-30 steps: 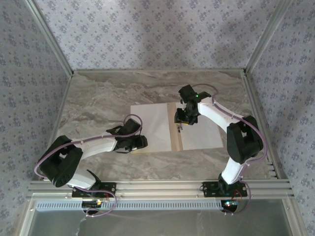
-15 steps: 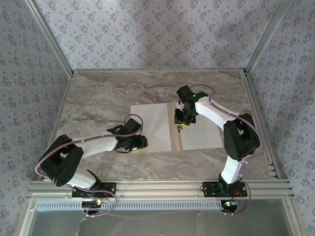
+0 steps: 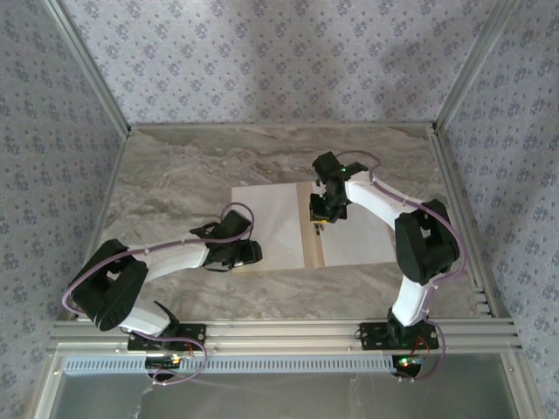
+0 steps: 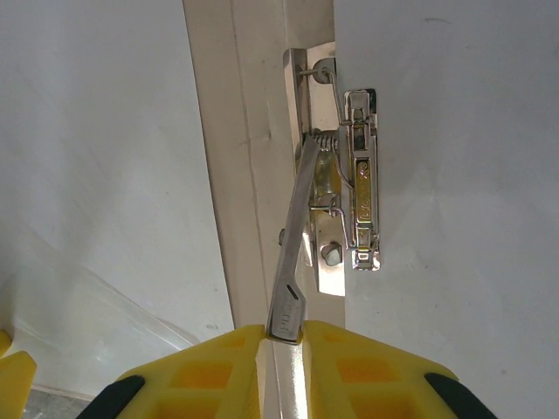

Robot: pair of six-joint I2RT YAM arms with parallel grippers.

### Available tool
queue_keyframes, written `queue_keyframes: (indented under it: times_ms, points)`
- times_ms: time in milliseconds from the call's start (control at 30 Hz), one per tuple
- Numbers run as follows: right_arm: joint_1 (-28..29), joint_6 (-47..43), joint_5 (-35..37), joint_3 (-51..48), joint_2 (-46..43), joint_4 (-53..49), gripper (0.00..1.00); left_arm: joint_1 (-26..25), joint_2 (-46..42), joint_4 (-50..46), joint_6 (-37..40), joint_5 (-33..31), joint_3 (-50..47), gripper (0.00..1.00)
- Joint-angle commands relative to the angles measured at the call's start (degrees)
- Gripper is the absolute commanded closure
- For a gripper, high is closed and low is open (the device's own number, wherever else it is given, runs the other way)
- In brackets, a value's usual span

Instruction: Put the files into the folder

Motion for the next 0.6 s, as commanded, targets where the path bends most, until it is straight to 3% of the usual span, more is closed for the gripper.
queue_keyframes:
  times_ms: [0,300,567]
  points:
    - [0.4,-0.2,0.6,2.2,1.0,-2.3,0.81,-0.2,1.9,-5.2,1.0,-1.5,-1.1,0.52]
    - [0.4,0.3,0.4,2.9,1.2,-3.4,0.81,-0.3,2.3,-4.9,1.0,-1.2,-1.1,0.52]
    - [0.3,0.7,0.1,3.9,1.9,-3.8,0.73,-0.3,2.9,-5.1,1.2,-1.0,-1.0,0.52]
